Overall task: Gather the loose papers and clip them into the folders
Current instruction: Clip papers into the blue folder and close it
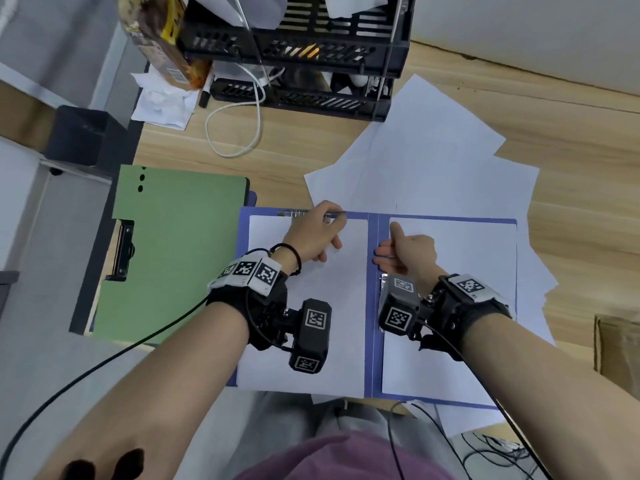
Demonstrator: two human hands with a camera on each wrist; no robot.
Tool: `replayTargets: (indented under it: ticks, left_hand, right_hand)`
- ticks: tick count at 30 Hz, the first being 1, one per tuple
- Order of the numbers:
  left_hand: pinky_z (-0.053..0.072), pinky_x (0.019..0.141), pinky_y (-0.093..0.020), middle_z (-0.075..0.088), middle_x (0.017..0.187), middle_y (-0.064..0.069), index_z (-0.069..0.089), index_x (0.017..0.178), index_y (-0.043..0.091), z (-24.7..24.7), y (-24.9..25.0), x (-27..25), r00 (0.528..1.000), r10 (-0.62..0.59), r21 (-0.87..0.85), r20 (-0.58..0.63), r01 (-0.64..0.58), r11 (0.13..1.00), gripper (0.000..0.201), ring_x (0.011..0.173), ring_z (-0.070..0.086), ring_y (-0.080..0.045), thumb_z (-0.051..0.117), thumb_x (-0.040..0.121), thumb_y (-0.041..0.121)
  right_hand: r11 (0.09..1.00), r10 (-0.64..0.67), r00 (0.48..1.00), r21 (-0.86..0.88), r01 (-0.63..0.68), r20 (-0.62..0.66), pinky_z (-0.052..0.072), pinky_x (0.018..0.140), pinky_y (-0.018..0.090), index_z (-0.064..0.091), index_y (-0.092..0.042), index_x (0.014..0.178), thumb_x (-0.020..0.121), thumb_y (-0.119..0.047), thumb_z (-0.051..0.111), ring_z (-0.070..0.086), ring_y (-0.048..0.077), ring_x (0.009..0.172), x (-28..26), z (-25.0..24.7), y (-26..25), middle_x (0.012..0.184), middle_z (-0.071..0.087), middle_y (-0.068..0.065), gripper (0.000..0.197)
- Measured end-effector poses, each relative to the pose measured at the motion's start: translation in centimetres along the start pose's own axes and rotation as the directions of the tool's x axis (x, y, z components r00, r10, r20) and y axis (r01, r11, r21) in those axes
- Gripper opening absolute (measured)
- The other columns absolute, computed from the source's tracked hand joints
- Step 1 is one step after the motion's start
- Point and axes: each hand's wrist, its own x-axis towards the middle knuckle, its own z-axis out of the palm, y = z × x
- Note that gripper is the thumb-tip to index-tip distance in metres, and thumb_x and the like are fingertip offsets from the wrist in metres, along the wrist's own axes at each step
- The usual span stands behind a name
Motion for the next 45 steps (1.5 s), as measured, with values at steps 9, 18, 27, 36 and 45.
replayTargets:
  ticks: [9, 18, 27, 36, 45]
  left_hand:
    - [0.043, 0.046, -0.02, 0.061, 0.072, -0.001, 0.059, 0.087, 0.029, -4.4, -3.4, 0.3, 0.96, -0.143, -0.405, -0.241, 0.035, 0.914, 0.032, 0.04, 0.056, -0.007, 0.032, 0.103, 0.025]
    - [0.044, 0.068, -0.019, 0.061, 0.088, 0.005, 0.07, 0.104, 0.018, -5.1, -6.5, 2.5, 0.91, -0.112, -0.248, -0.4, 0.01, 0.969, 0.019, 0.07, 0.052, -0.006, 0.053, 0.095, 0.018]
    - [0.053, 0.084, -0.036, 0.065, 0.1, 0.002, 0.065, 0.089, 0.037, -5.9, -8.2, 3.6, 0.841, -0.028, 0.039, -0.541, 0.058, 0.998, 0.021, 0.092, 0.06, -0.019, 0.073, 0.07, 0.041]
    - [0.049, 0.092, -0.042, 0.066, 0.099, 0.001, 0.065, 0.105, 0.018, -5.7, -7.7, 1.7, 0.839, -0.002, -0.03, -0.544, -0.017, 0.999, 0.022, 0.096, 0.06, -0.024, 0.063, 0.083, 0.02]
    - [0.046, 0.094, -0.039, 0.06, 0.122, -0.019, 0.057, 0.12, 0.005, -7.4, -13.7, -6.2, 0.799, -0.309, -0.29, -0.516, 0.176, 0.941, 0.032, 0.111, 0.057, -0.035, 0.042, 0.092, 0.002]
  right_hand:
    - [0.997, 0.008, 1.0, 0.073, -0.008, -0.007, 0.047, 0.041, 0.023, 0.057, -0.002, 0.06, 0.096, -0.036, 0.056, 0.054, 0.023, 0.042, 0.2, 0.1, -0.1, 0.044, 0.057, 0.007, 0.05]
    - [0.997, 0.033, 0.999, 0.069, -0.032, -0.014, 0.044, 0.05, 0.026, 0.054, -0.006, 0.065, 0.095, -0.036, 0.058, 0.05, 0.023, 0.049, 0.8, 0.2, 0.1, 0.058, 0.052, 0.013, 0.042]
    - [0.998, 0.045, 0.997, 0.052, -0.043, -0.054, 0.058, 0.053, 0.031, 0.062, -0.002, 0.064, 0.093, -0.036, 0.061, 0.062, 0.026, 0.05, 0.8, 0.3, 0.0, 0.049, 0.063, 0.008, 0.045]
    - [0.993, 0.071, 0.988, 0.083, -0.083, 0.135, 0.047, 0.045, 0.023, 0.059, -0.008, 0.069, 0.096, -0.036, 0.057, 0.058, 0.025, 0.049, 0.6, -1.1, -0.3, 0.056, 0.061, 0.007, 0.039]
    - [0.996, -0.029, 0.98, -0.083, 0.046, 0.199, 0.057, 0.05, 0.025, 0.064, -0.011, 0.093, 0.098, -0.026, 0.052, 0.071, 0.02, 0.057, -0.3, -3.2, 1.7, 0.07, 0.072, 0.002, 0.02]
